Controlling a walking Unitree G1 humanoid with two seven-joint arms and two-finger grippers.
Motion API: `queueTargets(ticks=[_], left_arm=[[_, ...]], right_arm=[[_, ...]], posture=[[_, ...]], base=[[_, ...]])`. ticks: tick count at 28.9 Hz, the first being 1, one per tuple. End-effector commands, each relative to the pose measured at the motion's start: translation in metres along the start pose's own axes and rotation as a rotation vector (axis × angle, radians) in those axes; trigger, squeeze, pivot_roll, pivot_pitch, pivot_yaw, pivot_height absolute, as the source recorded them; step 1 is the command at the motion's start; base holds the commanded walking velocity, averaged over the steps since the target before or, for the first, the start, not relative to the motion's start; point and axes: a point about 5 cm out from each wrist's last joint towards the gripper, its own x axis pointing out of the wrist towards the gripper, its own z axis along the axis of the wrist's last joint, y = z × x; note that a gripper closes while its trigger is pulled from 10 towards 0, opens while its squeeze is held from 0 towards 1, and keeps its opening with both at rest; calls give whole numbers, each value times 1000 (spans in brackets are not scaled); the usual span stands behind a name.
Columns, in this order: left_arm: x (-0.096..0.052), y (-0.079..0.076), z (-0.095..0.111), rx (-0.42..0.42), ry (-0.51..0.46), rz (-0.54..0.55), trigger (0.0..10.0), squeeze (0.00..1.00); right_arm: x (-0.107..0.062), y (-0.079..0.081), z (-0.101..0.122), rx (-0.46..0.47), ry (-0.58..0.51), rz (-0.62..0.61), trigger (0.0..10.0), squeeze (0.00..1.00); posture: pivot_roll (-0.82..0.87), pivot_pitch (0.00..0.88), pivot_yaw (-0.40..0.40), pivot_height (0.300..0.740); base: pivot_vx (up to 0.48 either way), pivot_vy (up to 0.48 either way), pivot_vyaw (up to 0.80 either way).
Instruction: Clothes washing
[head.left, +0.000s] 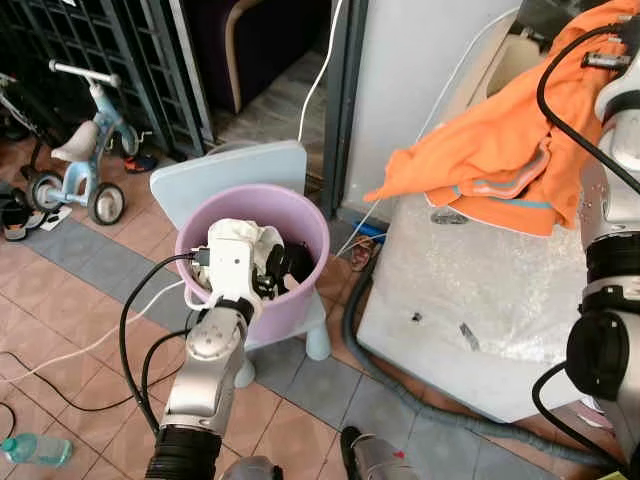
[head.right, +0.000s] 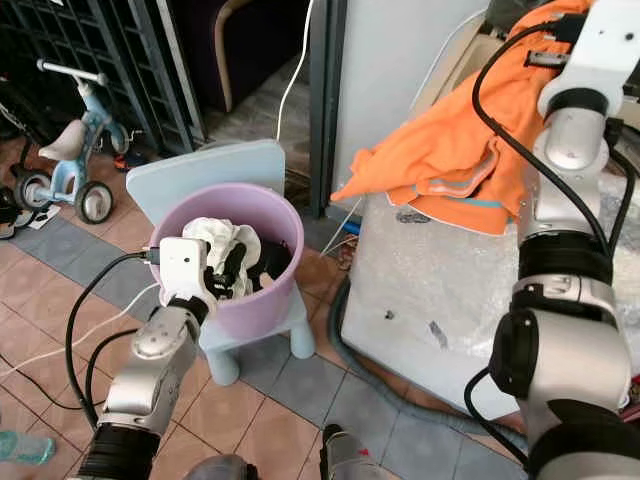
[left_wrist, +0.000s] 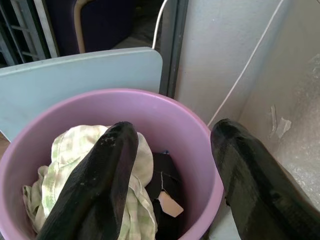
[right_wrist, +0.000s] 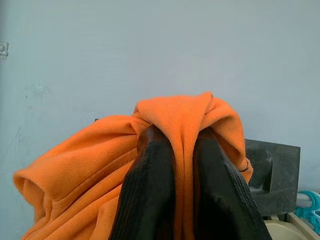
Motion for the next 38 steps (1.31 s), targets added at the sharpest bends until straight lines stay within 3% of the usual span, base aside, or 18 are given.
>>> queueTargets(ticks=[1,10,13,19,25,28,33,38], left_arm=[[2,-1,3,0,-13,-3,10000,0],[0,-2,2,3,-14,-16,10000,0],[2,-5,7,-31,-36,-26,10000,0],[3,-7,7,-46,-14,-21,10000,0],[1,-6,3,-41,-7,-15,10000,0],[0,-5,5,-31,-18,-7,10000,0],[-1,-4,4,-37,-12,6,10000,0],[-3,-4,1,-29,-1,1,10000,0]], right_arm=[[5,-5,9,31,-35,-14,10000,0],[-1,-7,-4,22,-7,-11,10000,0],[2,-10,-4,4,3,-14,10000,0],[9,-11,-11,-21,97,5,10000,0],[33,1,30,-62,8,113,10000,0],[36,6,38,-40,2,136,10000,0],[34,11,34,-42,6,167,10000,0],[18,21,7,-60,39,232,10000,0]], posture=[[-41,49,15,740],[-44,53,21,740],[-42,67,20,740],[-38,55,19,740],[-37,63,11,740],[-34,54,5,740],[-34,61,3,740],[-42,66,11,740]], base=[[277,0,-800],[226,0,-800],[320,0,-800],[0,0,0],[0,0,0],[0,0,0],[0,-55,0],[0,-376,0]])
